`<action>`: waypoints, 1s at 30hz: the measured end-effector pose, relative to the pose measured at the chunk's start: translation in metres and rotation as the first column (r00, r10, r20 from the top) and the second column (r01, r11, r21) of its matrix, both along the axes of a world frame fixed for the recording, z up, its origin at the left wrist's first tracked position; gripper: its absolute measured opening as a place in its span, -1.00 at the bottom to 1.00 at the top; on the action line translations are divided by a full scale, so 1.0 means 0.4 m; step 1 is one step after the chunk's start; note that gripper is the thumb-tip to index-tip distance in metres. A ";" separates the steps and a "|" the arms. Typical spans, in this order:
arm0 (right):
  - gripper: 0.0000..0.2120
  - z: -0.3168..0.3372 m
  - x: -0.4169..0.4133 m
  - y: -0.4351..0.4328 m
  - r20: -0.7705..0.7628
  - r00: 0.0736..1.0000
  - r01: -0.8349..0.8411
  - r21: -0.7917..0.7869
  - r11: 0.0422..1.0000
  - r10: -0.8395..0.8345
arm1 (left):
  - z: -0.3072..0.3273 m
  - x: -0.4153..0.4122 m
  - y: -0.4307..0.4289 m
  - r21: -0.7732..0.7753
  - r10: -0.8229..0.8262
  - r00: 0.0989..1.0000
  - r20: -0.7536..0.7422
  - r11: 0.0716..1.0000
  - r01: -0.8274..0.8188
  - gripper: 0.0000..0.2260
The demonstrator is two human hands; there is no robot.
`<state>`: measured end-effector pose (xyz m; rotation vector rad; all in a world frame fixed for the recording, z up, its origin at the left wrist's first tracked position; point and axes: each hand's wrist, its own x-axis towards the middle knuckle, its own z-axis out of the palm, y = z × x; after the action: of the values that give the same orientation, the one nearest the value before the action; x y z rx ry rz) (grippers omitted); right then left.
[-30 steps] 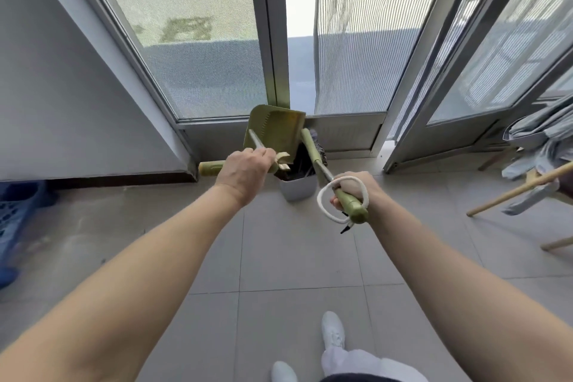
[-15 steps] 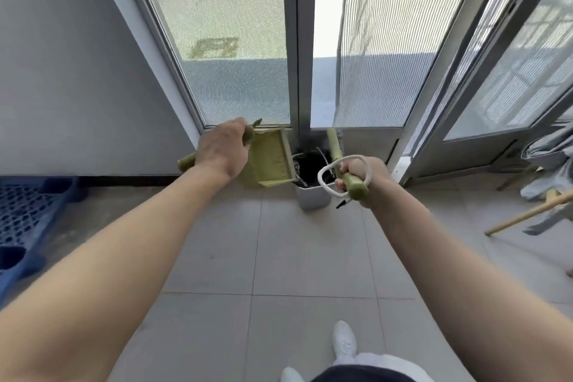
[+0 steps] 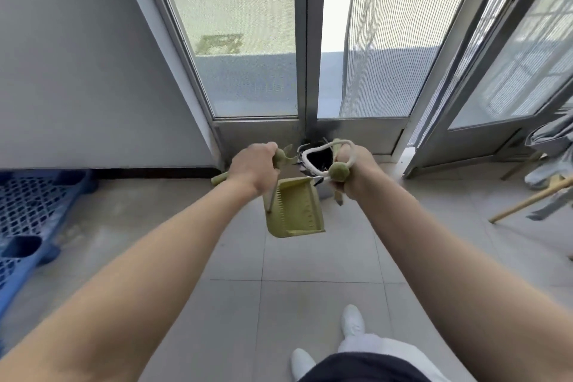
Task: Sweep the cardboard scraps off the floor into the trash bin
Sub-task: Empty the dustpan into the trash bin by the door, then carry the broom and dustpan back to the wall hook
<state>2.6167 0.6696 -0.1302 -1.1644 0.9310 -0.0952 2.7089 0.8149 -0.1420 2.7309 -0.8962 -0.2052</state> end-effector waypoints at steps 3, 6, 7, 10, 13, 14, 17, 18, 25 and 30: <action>-0.77 -0.017 -0.018 0.001 -0.064 0.995 0.077 0.103 0.992 -0.070 | -0.049 -0.034 -0.042 0.021 -0.062 0.998 -0.016 0.998 0.062 -0.95; -0.77 -0.016 -0.053 -0.020 -0.090 0.990 0.122 0.161 0.979 -0.108 | -0.087 -0.067 -0.099 0.065 -0.151 0.988 -0.015 0.986 0.152 -0.88; -0.78 -0.016 -0.063 -0.032 -0.091 0.989 0.131 0.177 0.975 -0.116 | -0.098 -0.077 -0.122 0.089 -0.194 0.981 -0.014 0.977 0.194 -0.88; -0.82 -0.016 -0.094 -0.073 -0.130 0.983 0.155 0.242 0.958 -0.126 | -0.121 -0.105 -0.202 0.142 -0.288 0.957 -0.018 0.947 0.288 -0.86; -0.84 -0.033 -0.112 -0.145 -0.156 0.974 0.206 0.298 0.932 -0.166 | -0.143 -0.128 -0.292 0.184 -0.372 0.928 -0.031 0.910 0.371 -0.85; -0.81 -0.039 -0.119 -0.170 -0.159 0.974 0.205 0.298 0.932 -0.164 | -0.148 -0.135 -0.321 0.193 -0.393 0.919 -0.039 0.899 0.393 -0.85; -0.72 -0.052 -0.144 -0.249 -0.175 0.971 0.213 0.318 0.924 -0.163 | -0.159 -0.154 -0.412 0.191 -0.453 0.889 -0.070 0.868 0.458 -0.85; -0.72 -0.054 -0.154 -0.275 -0.185 0.967 0.228 0.321 0.919 -0.175 | -0.164 -0.158 -0.444 0.188 -0.472 0.878 -0.080 0.858 0.479 -0.86; -0.70 -0.088 -0.226 -0.463 -0.256 0.953 0.230 0.256 0.939 -0.164 | -0.187 -0.207 -0.644 0.192 -0.585 0.796 -0.157 0.772 0.606 -0.90; -0.75 -0.123 -0.280 -0.561 -0.285 0.942 0.261 0.295 0.919 -0.175 | -0.213 -0.247 -0.752 0.170 -0.654 0.730 -0.202 0.710 0.683 -0.90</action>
<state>2.5048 0.4452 -0.1796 -0.7671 1.2524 0.0300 2.6100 0.5141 -0.2272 2.4006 -1.9070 -0.6512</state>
